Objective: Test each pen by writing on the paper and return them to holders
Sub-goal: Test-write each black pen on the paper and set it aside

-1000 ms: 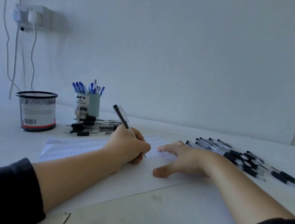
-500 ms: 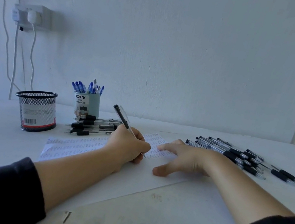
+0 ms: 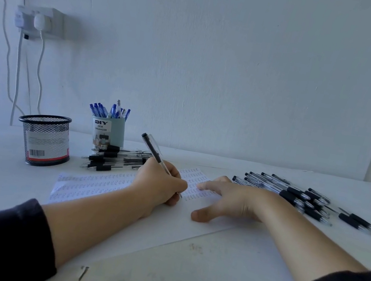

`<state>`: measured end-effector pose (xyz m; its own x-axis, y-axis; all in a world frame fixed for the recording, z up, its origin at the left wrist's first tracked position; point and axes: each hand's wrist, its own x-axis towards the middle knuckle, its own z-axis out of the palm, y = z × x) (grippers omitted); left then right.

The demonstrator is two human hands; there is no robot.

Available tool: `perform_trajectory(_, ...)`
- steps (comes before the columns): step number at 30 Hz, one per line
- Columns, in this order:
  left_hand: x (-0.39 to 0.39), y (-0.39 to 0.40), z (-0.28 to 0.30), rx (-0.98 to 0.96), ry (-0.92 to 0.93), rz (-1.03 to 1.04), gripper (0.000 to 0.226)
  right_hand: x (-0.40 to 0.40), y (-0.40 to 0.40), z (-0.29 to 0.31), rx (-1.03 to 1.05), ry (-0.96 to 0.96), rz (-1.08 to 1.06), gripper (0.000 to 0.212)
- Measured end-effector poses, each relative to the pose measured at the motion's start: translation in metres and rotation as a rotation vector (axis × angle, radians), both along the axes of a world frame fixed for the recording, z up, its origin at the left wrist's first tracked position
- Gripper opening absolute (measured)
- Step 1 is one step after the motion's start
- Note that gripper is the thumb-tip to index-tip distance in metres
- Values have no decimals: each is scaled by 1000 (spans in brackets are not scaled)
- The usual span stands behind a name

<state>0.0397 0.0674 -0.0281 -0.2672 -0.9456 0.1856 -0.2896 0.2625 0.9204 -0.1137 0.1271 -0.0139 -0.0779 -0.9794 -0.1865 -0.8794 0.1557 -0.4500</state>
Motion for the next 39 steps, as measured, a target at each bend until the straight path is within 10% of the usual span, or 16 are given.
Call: perform_trajectory(39, -1, 4, 1, -21, -45, -9, 6, 2, 4, 3, 7, 10, -2, 85)
